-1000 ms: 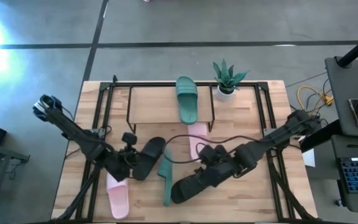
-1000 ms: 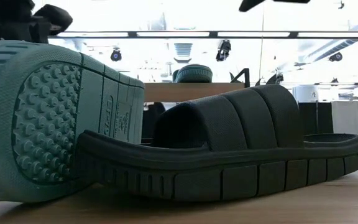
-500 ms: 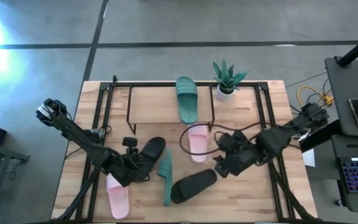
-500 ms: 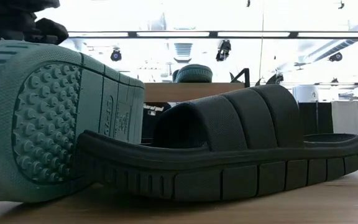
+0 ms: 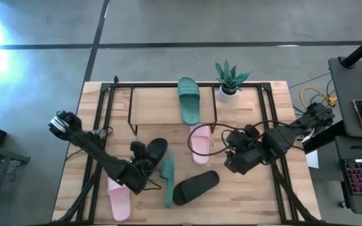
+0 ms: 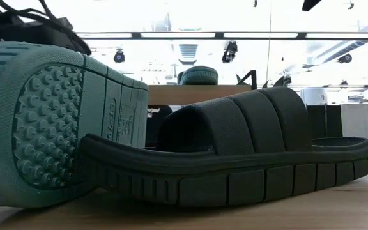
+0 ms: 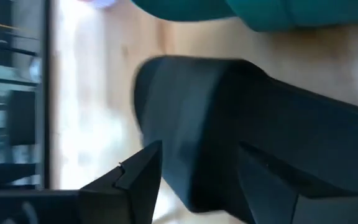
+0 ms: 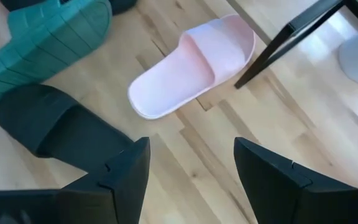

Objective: Pick and place slides into the shelf
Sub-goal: Move the top black slide under the shelf

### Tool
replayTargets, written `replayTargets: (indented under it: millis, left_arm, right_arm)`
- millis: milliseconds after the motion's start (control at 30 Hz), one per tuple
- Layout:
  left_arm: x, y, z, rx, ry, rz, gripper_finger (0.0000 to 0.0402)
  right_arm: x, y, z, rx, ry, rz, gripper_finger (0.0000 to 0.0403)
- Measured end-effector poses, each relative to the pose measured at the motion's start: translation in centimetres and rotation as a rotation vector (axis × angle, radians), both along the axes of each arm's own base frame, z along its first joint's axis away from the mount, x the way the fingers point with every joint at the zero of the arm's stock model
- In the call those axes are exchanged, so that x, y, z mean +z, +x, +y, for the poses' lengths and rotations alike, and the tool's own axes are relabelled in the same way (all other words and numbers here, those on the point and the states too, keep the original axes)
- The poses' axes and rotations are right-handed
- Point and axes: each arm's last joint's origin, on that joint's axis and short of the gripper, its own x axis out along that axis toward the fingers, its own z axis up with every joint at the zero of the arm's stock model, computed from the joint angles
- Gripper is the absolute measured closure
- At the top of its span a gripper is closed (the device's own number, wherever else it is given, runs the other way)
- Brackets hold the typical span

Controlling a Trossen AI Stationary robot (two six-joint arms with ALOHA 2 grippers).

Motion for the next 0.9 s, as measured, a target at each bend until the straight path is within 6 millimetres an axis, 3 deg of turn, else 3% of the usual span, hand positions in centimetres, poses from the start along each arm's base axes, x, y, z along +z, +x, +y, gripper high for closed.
replayTargets:
  millis: [333,567,900]
  left_arm:
    - [-1.4,1.6,1.5,0.083,0.111,-0.011,0.0289]
    - [-1.2,2.3,3.7,0.215,0.086,-0.021,0.0390]
    - [-0.7,0.2,6.7,0.451,0.174,0.021,0.0399]
  right_arm:
    - [-0.6,0.0,0.0,-0.024,-0.003,0.013,0.0179]
    - [-0.6,-0.1,-0.1,-0.046,0.002,0.020,0.0179]
    - [-0.7,-0.1,-0.1,-0.048,-0.004,0.024,0.0179]
